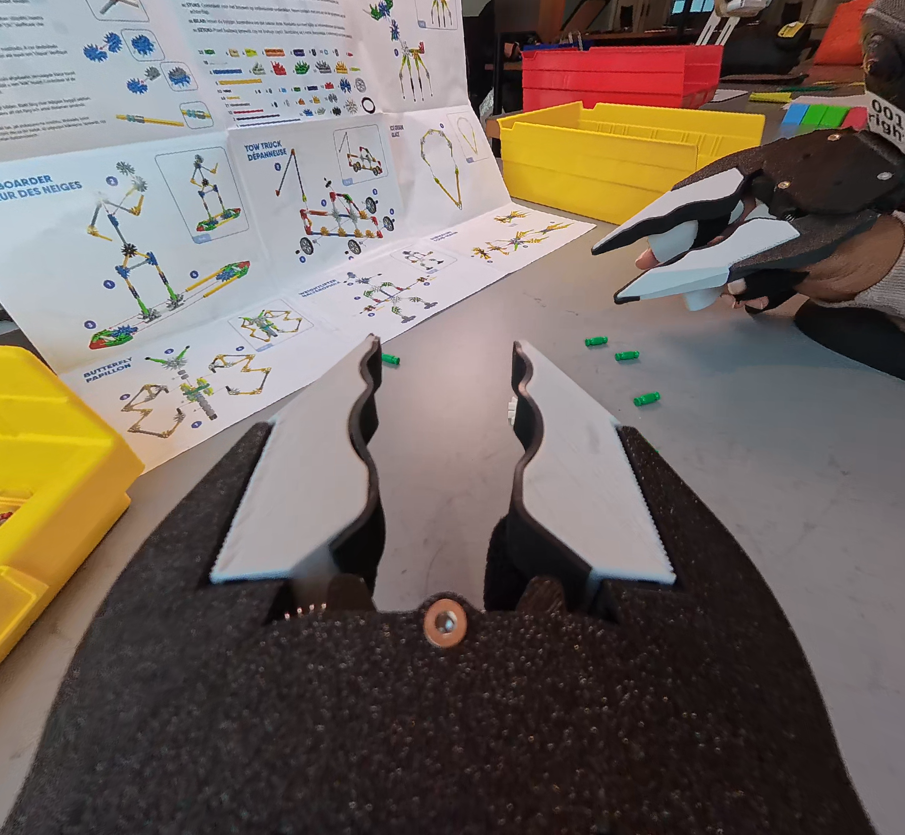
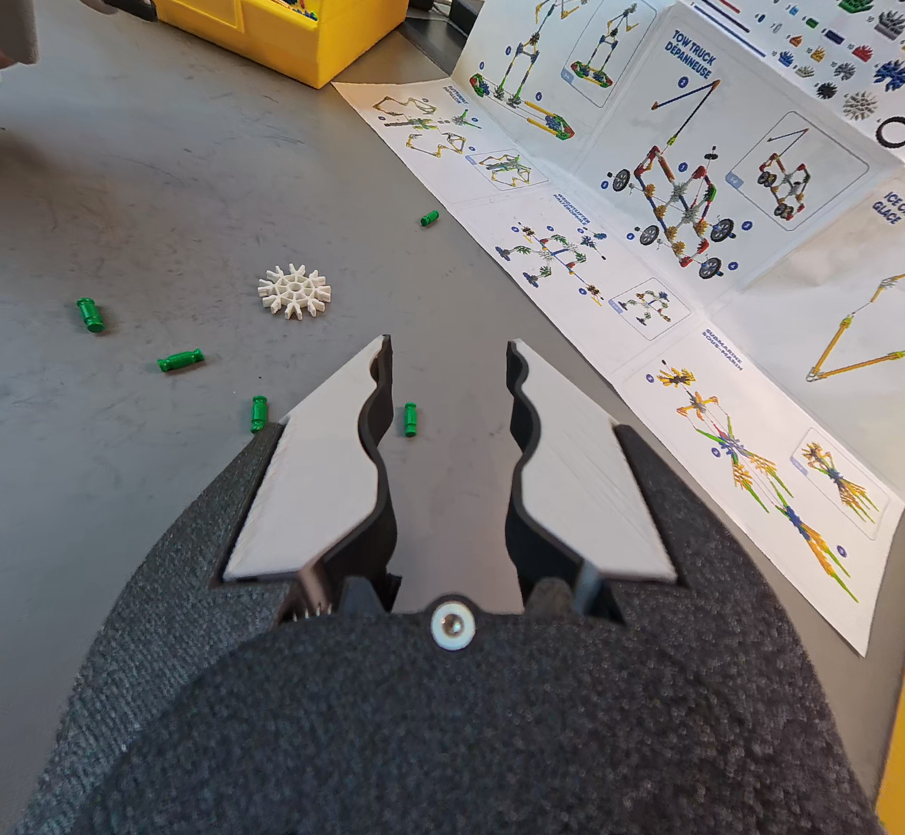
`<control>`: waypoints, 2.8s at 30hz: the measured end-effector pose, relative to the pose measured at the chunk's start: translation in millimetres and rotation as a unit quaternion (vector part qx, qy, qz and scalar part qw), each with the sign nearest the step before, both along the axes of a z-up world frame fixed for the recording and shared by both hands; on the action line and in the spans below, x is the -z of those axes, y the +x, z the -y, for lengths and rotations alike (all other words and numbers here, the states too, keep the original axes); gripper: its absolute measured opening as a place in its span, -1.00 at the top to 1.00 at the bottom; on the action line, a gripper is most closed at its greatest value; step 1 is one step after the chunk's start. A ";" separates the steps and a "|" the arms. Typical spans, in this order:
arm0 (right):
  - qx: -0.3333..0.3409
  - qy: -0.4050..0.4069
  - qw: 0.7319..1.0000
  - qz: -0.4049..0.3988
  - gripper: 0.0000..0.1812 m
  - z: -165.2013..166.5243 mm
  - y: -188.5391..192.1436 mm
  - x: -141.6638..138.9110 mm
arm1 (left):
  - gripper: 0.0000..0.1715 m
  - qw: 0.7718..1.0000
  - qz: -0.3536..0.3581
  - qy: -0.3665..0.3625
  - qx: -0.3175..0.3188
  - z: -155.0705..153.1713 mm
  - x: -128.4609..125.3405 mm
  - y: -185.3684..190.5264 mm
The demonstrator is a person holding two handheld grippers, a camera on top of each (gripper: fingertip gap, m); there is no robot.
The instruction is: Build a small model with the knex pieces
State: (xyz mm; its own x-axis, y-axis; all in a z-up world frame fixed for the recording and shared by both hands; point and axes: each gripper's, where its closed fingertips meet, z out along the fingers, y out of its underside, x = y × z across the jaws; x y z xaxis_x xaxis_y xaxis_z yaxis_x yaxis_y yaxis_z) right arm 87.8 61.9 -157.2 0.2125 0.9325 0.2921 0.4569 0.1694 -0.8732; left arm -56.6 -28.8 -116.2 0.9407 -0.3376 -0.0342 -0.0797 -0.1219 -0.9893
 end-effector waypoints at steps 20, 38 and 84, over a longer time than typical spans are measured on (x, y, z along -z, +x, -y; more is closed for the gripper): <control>0.034 0.045 0.998 -0.011 0.52 -12.9 0.9 -5.3 | 0.38 0.999 -0.007 0.014 0.042 12.0 -10.3 15.9; 0.032 0.061 0.996 -0.050 0.74 -13.2 2.9 -21.3 | 0.43 1.000 -0.003 -0.001 0.023 14.2 -8.8 2.7; 0.135 -0.047 0.922 0.359 0.17 -156.2 232.1 18.2 | 0.46 0.986 -0.121 -0.088 0.068 -16.8 51.1 32.0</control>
